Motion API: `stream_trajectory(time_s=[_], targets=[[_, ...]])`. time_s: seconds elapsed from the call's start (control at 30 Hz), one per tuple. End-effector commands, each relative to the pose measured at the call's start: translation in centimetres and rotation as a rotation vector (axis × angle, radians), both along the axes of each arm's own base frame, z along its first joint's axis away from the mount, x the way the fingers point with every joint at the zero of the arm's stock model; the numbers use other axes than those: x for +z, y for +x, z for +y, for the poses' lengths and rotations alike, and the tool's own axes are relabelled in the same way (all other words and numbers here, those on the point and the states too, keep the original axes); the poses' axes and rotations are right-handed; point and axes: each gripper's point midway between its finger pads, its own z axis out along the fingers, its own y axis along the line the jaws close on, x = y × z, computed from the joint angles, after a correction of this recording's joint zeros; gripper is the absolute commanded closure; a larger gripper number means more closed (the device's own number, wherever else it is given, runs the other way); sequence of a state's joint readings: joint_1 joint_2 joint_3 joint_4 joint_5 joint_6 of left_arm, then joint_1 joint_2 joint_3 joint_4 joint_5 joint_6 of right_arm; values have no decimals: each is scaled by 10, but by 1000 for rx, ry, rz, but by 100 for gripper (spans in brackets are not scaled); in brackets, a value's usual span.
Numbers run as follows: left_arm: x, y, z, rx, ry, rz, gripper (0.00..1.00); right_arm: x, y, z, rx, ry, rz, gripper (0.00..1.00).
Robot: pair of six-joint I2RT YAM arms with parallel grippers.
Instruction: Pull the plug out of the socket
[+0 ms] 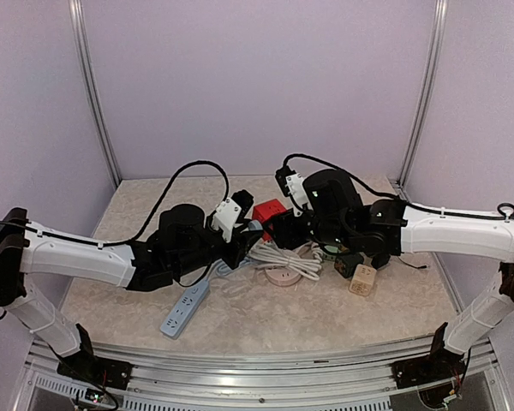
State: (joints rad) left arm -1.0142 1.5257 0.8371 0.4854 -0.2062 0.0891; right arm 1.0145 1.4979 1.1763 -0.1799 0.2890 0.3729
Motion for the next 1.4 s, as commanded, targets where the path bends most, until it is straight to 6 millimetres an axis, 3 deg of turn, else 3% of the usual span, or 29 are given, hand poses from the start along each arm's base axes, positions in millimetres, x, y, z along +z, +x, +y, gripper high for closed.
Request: stream_trajectory(time_s=[0.0, 0.3, 0.6, 1.0, 1.3, 1.37], targets=[[10, -3, -6, 2, -31, 6, 100, 34, 38, -31, -245, 47, -97, 100], [9, -18, -9, -174, 0, 72, 100, 46, 27, -21, -91, 136, -118, 100], [13, -24, -1, -301, -30, 166, 100, 53, 2, 2, 156, 129, -178, 100], [2, -14, 2, -232, -10, 179, 100, 55, 8, -6, 86, 153, -168, 100], [1, -6, -8, -89, 25, 102, 100, 54, 28, -28, -147, 186, -129, 100], [0, -5, -12, -72, 26, 95, 100, 45, 31, -34, -198, 157, -110, 100]])
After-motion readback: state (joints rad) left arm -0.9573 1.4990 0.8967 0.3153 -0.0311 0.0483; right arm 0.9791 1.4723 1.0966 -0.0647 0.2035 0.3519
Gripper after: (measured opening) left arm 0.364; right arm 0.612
